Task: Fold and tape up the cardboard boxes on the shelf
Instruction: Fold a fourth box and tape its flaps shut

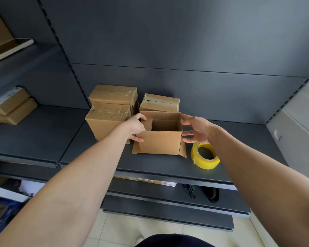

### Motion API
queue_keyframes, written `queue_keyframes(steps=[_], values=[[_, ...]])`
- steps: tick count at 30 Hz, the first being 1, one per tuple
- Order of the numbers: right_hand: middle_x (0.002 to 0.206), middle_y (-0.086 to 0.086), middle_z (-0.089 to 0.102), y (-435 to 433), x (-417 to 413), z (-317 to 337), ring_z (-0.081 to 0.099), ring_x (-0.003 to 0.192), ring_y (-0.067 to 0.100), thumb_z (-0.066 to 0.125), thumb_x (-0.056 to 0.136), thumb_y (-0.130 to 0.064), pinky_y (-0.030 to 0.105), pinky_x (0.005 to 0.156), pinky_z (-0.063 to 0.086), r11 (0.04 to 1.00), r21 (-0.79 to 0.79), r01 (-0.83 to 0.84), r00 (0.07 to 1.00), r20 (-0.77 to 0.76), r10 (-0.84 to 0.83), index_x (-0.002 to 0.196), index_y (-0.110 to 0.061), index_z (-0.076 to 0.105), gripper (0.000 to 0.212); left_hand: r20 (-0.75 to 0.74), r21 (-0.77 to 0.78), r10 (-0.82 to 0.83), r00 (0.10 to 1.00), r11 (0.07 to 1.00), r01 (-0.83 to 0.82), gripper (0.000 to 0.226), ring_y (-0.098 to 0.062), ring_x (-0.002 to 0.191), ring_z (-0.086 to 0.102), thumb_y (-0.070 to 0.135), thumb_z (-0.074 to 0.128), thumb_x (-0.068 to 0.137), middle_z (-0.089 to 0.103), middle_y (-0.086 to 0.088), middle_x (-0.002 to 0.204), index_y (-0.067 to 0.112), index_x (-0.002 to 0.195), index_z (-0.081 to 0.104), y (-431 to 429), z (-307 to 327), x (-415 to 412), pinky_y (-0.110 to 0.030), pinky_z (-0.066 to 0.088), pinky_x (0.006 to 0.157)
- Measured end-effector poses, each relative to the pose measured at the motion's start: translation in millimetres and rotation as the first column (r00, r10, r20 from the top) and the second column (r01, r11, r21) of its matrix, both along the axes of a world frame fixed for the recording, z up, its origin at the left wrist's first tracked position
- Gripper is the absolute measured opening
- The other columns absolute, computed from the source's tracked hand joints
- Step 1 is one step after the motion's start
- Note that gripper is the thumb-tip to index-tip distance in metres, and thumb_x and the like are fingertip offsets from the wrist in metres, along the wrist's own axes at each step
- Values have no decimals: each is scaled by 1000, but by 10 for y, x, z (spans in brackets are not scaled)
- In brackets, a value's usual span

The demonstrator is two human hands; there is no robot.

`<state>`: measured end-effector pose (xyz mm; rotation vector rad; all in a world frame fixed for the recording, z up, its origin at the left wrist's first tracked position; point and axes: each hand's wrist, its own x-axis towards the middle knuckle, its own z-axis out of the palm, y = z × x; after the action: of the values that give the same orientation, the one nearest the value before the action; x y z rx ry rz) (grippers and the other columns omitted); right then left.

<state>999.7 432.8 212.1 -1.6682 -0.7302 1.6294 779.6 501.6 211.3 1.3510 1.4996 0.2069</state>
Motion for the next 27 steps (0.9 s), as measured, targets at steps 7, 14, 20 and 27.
queue_keyframes(steps=[7,14,20,27], values=[[135,2,43,21,-19,-59,52,111,28,61,92,-21,36,73,54,999,-34,-16,999,38,17,139,-39,39,55,9,16,-28,1000,999,28,57,-29,97,58,-6,62,85,41,-10,126,35,122,46,-4,-16,6,-32,60,57],[101,7,59,78,-142,-277,48,83,18,61,89,-6,29,69,48,997,-83,-8,979,203,24,139,-40,35,66,12,51,-71,997,996,70,63,-19,81,52,-5,66,83,38,-8,135,32,129,45,-10,-24,49,-30,59,56],[101,6,62,127,-125,-301,48,85,18,59,90,-2,26,68,47,997,-73,28,977,213,-12,140,-37,37,65,53,39,-69,996,997,67,57,-24,94,55,-2,65,85,38,-8,132,32,126,46,17,-52,20,-31,60,58],[99,6,58,136,-78,-336,45,86,21,58,91,1,29,68,48,997,-63,42,980,197,-29,136,-33,46,58,113,-62,-93,989,993,100,27,-29,116,40,16,65,89,38,-5,130,29,111,59,92,-97,-73,-37,60,67]])
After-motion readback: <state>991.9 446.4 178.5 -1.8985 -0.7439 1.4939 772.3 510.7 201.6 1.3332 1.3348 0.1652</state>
